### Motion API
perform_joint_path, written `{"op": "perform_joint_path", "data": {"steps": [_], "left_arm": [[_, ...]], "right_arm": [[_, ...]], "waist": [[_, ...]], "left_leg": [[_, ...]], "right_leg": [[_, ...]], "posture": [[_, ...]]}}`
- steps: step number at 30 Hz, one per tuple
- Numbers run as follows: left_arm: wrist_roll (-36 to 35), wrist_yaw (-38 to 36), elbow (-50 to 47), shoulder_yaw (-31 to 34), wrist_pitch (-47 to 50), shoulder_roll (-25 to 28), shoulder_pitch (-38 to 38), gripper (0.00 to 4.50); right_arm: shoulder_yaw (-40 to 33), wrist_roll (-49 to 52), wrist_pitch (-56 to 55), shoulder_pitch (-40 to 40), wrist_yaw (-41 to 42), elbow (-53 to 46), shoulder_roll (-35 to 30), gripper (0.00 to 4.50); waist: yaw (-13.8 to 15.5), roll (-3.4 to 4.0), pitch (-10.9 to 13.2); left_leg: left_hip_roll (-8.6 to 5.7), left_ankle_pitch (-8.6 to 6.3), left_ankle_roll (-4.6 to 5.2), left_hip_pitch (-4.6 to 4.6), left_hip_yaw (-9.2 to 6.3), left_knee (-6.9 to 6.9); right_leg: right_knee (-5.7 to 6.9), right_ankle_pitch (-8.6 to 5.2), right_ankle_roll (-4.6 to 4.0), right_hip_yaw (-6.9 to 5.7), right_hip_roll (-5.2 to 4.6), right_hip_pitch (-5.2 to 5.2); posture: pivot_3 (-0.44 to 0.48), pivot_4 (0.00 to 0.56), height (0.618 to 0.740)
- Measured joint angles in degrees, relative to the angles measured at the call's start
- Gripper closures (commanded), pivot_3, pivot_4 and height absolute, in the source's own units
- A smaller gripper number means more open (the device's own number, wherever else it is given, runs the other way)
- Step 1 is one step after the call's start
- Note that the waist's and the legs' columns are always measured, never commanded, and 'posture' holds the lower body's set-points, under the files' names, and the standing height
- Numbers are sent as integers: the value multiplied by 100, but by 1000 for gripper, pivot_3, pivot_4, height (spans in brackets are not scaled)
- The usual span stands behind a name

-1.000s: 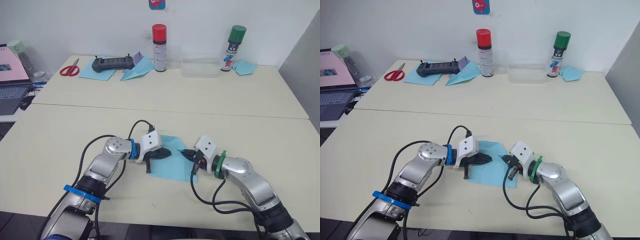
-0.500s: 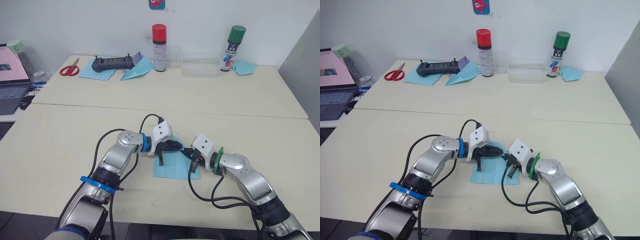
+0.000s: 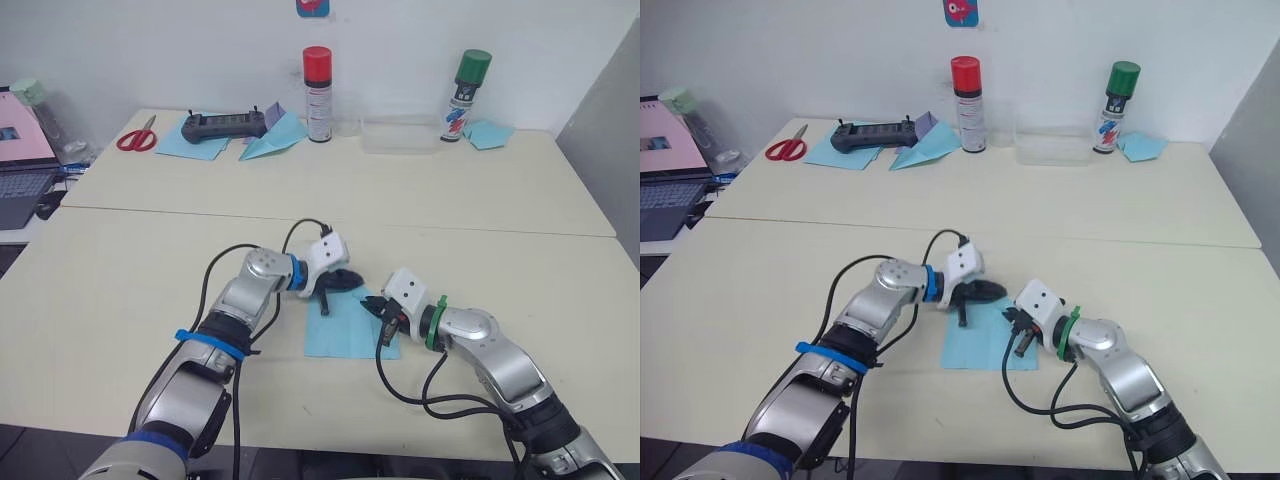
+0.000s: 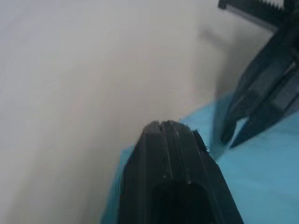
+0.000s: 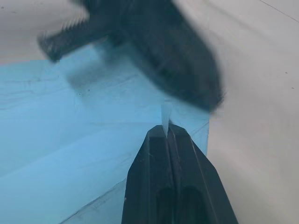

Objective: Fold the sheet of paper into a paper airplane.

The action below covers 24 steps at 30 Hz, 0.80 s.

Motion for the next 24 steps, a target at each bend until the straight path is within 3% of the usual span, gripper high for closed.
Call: {"op": "perform_joint_path", "data": {"steps": [3, 10, 23, 24], "left_arm": [[62, -35, 4, -29, -62, -11, -3, 4500], [293, -43, 128, -106, -487, -2, -30, 4500], [506, -37, 258, -141, -1019, -9, -27, 4500], [522, -34, 282, -141, -1078, -8, -26, 4500]], "right_arm": [[-16, 19, 212, 2, -47, -100, 35, 4455], [-250, 898, 1457, 171, 253, -650, 203, 2133], [-1071, 2333, 2636, 282, 344, -1215, 301, 2133], [-1210, 2411, 2614, 257, 286, -1250, 354, 2489]], "waist": [[-1, 1, 0], [5, 1, -1], [13, 1, -2], [13, 0, -2]], "left_leg": [[-1, 0, 0, 1, 0, 1], [0, 0, 0, 2, -3, 0], [-1, 0, 0, 5, -3, 1], [-1, 0, 0, 5, -3, 1]], "right_leg": [[0, 0, 0, 1, -1, 1], [0, 0, -1, -1, 0, 4], [0, -1, -1, -1, -1, 8], [-1, -1, 0, -1, -1, 9]], "posture": [[0, 150, 740], [0, 150, 740], [0, 150, 740], [0, 150, 740]]}}
